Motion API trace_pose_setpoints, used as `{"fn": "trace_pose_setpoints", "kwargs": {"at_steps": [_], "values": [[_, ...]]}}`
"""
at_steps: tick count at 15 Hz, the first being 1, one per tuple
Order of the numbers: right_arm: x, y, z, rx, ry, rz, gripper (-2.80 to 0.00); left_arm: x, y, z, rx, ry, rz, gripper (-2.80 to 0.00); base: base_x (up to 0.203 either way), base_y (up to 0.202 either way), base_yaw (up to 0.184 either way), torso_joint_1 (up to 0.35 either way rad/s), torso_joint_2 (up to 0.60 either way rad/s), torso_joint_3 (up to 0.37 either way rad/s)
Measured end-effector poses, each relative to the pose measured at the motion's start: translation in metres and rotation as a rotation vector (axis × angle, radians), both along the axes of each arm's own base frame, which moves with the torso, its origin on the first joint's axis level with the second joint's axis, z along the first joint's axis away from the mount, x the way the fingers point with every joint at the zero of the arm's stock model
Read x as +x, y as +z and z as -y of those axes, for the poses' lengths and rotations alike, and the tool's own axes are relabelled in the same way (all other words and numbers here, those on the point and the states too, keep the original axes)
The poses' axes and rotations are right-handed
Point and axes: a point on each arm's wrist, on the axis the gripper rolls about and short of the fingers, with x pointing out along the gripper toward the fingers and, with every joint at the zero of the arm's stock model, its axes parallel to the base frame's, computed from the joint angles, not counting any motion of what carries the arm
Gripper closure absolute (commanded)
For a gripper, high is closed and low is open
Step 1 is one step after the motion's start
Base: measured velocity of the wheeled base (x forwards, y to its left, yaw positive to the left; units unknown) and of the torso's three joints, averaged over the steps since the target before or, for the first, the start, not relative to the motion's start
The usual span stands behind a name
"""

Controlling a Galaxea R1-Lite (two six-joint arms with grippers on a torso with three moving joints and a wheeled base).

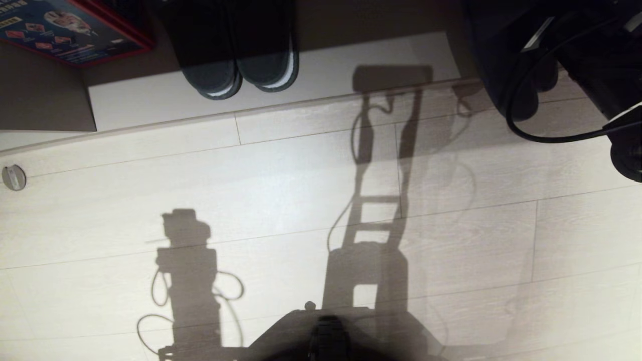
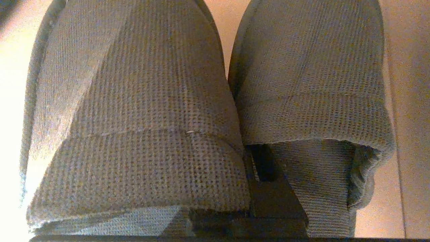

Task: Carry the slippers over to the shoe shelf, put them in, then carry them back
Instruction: Place the slippers into the shoe cabinet

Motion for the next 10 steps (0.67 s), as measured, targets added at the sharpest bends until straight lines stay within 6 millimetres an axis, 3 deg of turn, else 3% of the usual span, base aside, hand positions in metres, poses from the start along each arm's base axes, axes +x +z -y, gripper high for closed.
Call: {"fn": "trace_pose_setpoints", "kwargs": {"at_steps": [9, 10], "values": [[0.047, 0.014, -0.010, 0.102, -0.016, 0.099, 0.00, 0.000, 0.000, 0.000, 0.000, 0.000, 0.000, 0.00, 0.000, 0.000, 0.000, 0.000, 0.00, 0.000], [0.050, 0.014, -0.011, 0.107, -0.011, 0.111, -1.88, 0.000, 0.000, 0.000, 0.000, 0.000, 0.000, 0.00, 0.000, 0.000, 0.000, 0.000, 0.00, 0.000]]}}
